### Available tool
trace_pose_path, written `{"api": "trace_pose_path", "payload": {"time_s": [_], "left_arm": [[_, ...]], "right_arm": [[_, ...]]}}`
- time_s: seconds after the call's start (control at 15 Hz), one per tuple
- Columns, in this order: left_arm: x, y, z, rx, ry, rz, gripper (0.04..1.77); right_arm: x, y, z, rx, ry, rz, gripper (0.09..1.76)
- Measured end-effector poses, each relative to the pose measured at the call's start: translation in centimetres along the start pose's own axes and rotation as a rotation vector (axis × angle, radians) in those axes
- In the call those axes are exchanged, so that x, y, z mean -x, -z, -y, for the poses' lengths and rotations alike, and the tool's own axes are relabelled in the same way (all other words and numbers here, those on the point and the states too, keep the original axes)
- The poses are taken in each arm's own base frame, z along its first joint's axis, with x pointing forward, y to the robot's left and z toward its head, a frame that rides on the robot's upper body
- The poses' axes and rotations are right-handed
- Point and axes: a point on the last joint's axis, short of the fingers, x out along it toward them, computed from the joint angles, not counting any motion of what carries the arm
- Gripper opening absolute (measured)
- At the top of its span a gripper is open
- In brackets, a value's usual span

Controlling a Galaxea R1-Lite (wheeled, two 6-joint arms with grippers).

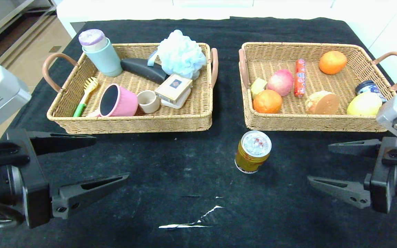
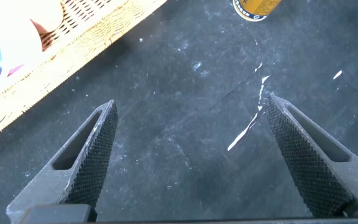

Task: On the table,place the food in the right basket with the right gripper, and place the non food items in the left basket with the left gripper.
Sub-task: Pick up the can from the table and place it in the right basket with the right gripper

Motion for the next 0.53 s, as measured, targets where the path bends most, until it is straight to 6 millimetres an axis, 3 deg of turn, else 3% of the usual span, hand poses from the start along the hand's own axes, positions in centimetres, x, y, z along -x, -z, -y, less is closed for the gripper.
{"api": "trace_pose_path", "payload": {"time_s": [0.53], "left_arm": [[-0.2, 0.1, -0.2, 0.007, -0.006, -0.008, 1.72]], "right_arm": [[-4.8, 0.7, -3.1, 0.082, 0.021, -0.005, 1.71]]}}
